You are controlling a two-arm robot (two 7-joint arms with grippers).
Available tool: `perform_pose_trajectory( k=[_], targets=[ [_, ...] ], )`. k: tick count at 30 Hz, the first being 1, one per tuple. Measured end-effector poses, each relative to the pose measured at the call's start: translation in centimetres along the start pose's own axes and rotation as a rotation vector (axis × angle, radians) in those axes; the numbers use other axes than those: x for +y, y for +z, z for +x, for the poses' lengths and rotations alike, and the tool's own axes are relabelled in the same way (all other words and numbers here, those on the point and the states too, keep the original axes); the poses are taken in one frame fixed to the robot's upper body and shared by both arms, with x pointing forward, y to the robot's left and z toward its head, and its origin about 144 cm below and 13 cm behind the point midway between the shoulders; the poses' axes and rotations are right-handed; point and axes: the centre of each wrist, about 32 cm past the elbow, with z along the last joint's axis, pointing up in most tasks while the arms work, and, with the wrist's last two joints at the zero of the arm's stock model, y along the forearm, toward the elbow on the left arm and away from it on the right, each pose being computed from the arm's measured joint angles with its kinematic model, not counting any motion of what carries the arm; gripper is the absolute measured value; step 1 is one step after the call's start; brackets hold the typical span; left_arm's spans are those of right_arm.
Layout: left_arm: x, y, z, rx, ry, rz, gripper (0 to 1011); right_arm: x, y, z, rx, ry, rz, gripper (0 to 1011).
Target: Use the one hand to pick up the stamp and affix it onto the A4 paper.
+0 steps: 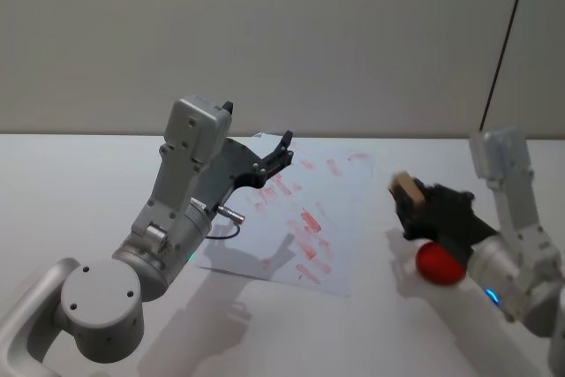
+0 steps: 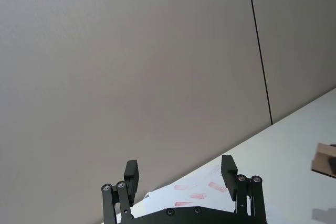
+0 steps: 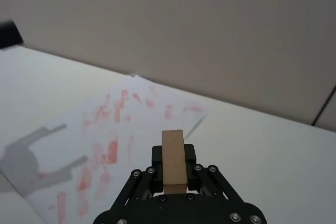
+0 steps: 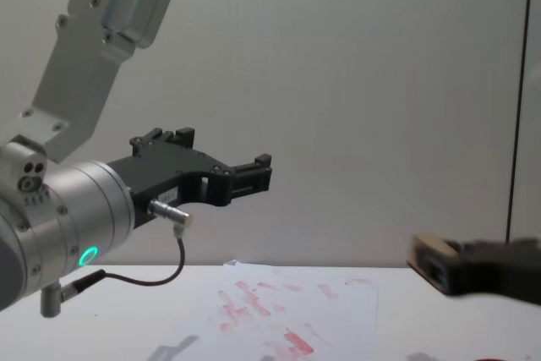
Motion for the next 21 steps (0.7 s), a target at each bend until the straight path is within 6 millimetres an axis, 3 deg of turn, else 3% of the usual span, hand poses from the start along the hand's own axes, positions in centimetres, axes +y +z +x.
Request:
perform_pose_trajectory(
  k=[8, 21],
  targets=[
    [0.0, 0.0, 0.0, 0.0, 0.0, 0.0, 1002, 2.2, 1.6, -1.4, 0.029, 0.086, 0.078, 220],
    [0.0, 0.0, 0.0, 0.0, 0.0, 0.0, 1003, 5.9, 2.3, -3.5, -0.016, 0.222, 0.051, 220]
  ],
)
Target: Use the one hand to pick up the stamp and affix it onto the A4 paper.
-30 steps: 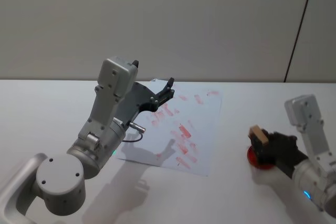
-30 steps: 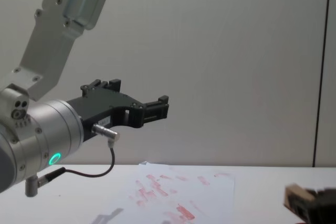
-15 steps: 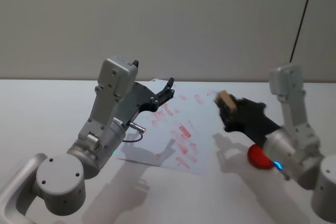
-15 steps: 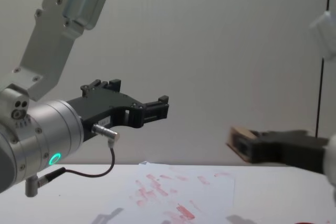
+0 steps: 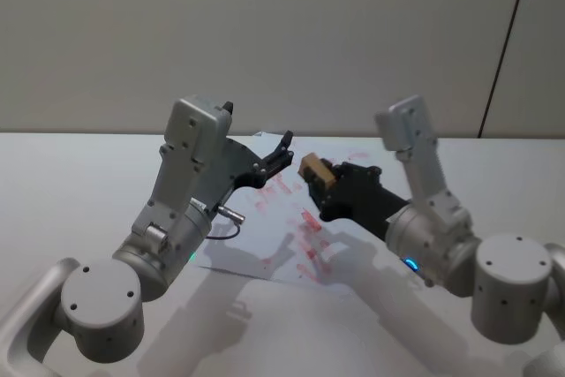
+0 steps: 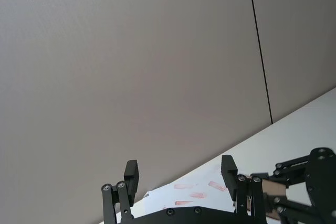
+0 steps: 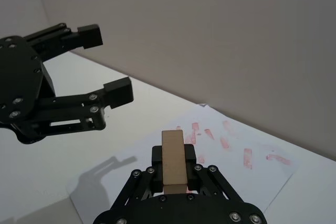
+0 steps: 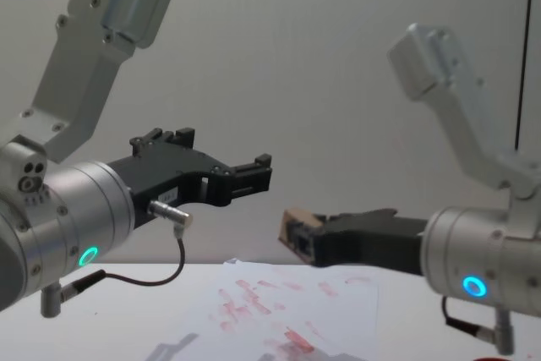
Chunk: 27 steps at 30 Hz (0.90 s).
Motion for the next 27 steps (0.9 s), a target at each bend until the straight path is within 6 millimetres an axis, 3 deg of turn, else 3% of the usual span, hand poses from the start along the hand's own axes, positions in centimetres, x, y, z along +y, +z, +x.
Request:
perform_pose_trajectory(
  k=[12, 27],
  targets=[
    [0.0, 0.0, 0.0, 0.0, 0.0, 0.0, 1002, 1.8, -0.6, 0.0, -0.094, 0.056, -0.109, 220],
    [0.0, 0.0, 0.0, 0.0, 0.0, 0.0, 1002, 3.1, -2.9, -0.3, -0.146, 0.069, -0.284, 220]
  ],
)
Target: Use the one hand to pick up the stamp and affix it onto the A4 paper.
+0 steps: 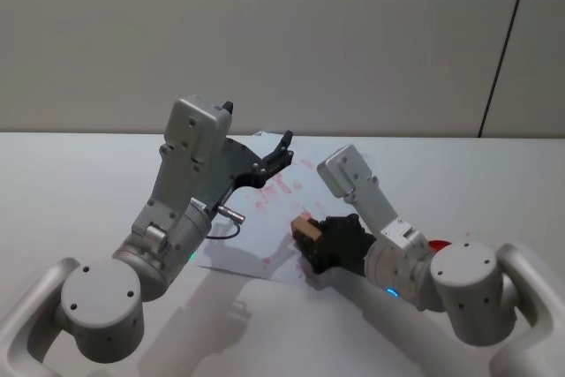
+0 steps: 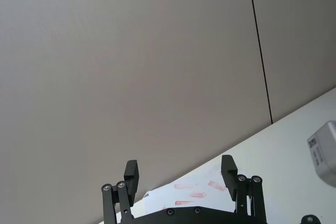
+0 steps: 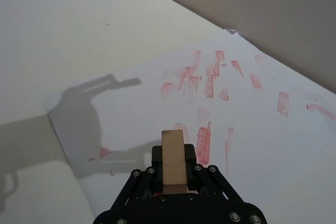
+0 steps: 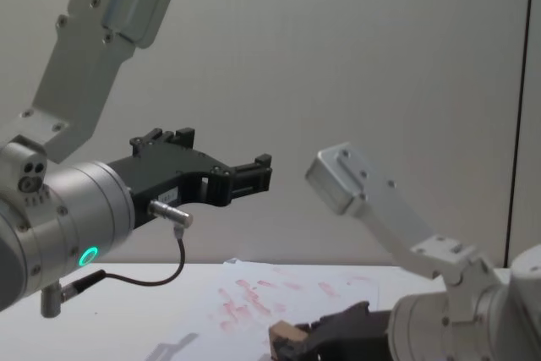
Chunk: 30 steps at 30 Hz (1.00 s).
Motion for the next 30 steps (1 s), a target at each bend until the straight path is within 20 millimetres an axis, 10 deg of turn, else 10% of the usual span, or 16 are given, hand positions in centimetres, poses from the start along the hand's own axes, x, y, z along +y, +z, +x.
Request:
perform_pose_trajectory(
  k=[30],
  targets=[
    [0.0, 0.0, 0.0, 0.0, 0.0, 0.0, 1003, 0.4, 0.3, -0.5, 0.093, -0.056, 0.06, 219]
  ],
)
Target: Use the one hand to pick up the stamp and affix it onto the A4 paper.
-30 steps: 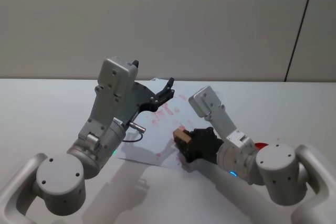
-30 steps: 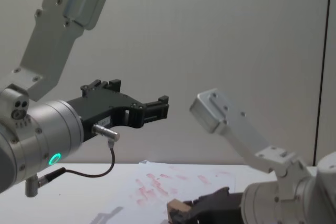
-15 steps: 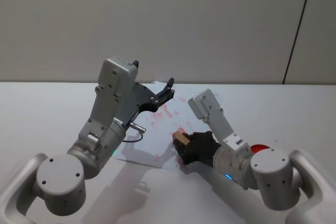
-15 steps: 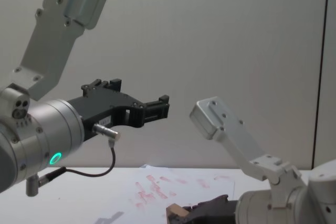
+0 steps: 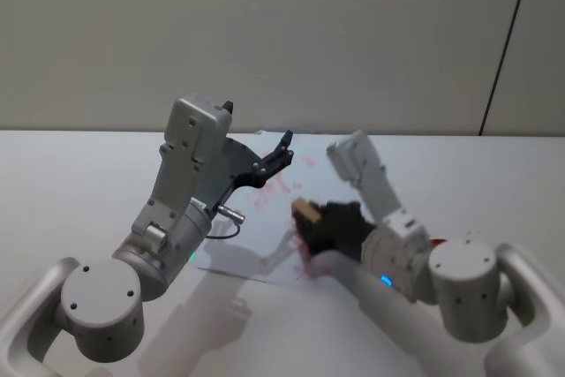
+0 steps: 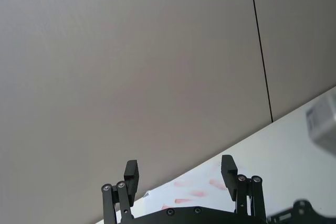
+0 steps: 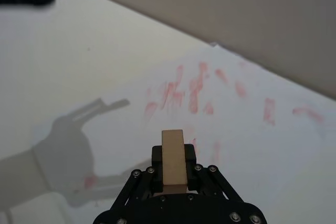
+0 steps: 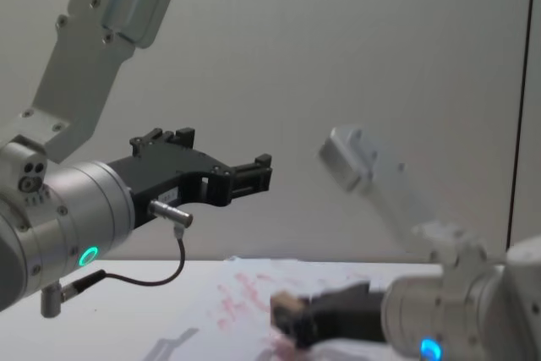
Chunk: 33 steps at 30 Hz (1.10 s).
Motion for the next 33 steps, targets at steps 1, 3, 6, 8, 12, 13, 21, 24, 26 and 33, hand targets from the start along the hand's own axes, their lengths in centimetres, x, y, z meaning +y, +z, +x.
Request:
perform_pose_trajectory(
  k=[1, 3, 6, 8, 12, 13, 21, 24, 26, 33],
  targets=[
    [0.0, 0.0, 0.0, 0.0, 0.0, 0.0, 1003, -0.1, 0.2, 0.1, 0.001, -0.004, 0.01, 220],
    [0.0, 0.0, 0.0, 0.0, 0.0, 0.0, 1002, -0.6, 1.1, 0.6, 0.005, -0.016, 0.044, 220],
    [0.0, 0.0, 0.0, 0.0, 0.0, 0.0, 1002, -1.3, 1.8, 1.2, 0.012, -0.031, 0.076, 220],
    [0.0, 0.0, 0.0, 0.0, 0.0, 0.0, 1002, -2.1, 2.4, 1.8, 0.02, -0.049, 0.102, 220],
    [0.0, 0.0, 0.0, 0.0, 0.0, 0.0, 1002, -4.0, 3.0, 2.9, 0.039, -0.086, 0.136, 220],
    [0.0, 0.0, 0.0, 0.0, 0.0, 0.0, 1003, -4.0, 3.0, 2.9, 0.039, -0.086, 0.136, 220],
    [0.0, 0.0, 0.0, 0.0, 0.0, 0.0, 1002, -8.1, 2.4, 4.5, 0.068, -0.151, 0.128, 220],
    [0.0, 0.0, 0.0, 0.0, 0.0, 0.0, 1002, -9.6, 1.8, 4.9, 0.075, -0.175, 0.11, 220],
    [0.0, 0.0, 0.0, 0.0, 0.0, 0.0, 1003, -10.6, 1.4, 5.1, 0.081, -0.19, 0.095, 219],
    [0.0, 0.0, 0.0, 0.0, 0.0, 0.0, 1002, -13.0, 0.2, 5.5, 0.085, -0.223, 0.053, 220]
  ],
)
